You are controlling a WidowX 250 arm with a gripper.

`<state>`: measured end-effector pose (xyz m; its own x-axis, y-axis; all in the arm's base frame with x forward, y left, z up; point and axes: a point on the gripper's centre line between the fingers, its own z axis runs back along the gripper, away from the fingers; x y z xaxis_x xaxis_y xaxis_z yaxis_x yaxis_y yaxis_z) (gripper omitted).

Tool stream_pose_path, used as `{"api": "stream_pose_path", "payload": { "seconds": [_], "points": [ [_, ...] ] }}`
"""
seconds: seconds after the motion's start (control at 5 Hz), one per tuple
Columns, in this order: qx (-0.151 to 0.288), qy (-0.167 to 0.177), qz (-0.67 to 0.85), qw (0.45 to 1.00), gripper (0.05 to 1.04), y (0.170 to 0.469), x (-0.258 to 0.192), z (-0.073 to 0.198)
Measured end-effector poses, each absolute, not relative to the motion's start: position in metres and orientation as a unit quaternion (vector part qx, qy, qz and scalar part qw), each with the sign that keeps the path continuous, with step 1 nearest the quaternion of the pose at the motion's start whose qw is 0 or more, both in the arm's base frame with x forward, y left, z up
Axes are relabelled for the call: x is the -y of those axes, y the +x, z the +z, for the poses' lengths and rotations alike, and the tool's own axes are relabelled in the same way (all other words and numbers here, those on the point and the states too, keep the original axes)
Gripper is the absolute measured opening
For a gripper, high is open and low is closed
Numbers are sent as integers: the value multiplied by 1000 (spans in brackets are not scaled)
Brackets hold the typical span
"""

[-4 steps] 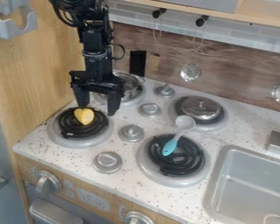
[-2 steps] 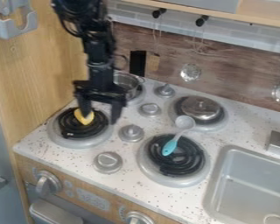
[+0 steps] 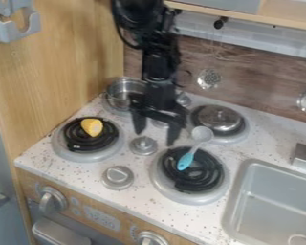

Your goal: Move the blue spoon to the centre of the burner machine

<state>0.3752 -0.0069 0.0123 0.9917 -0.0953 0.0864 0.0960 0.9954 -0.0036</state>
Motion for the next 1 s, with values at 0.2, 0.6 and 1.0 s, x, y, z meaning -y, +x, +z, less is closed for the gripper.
{"api": "stream_pose_path", "payload": {
  "seconds": [0.2,0.6,1.0],
  "points": [
    [31,-7,-74,997,999,383,38,-2],
    [-12,-1,-60,998,999,387,50,-37],
    [-12,13,-61,998,633,389,46,-39]
  ]
}}
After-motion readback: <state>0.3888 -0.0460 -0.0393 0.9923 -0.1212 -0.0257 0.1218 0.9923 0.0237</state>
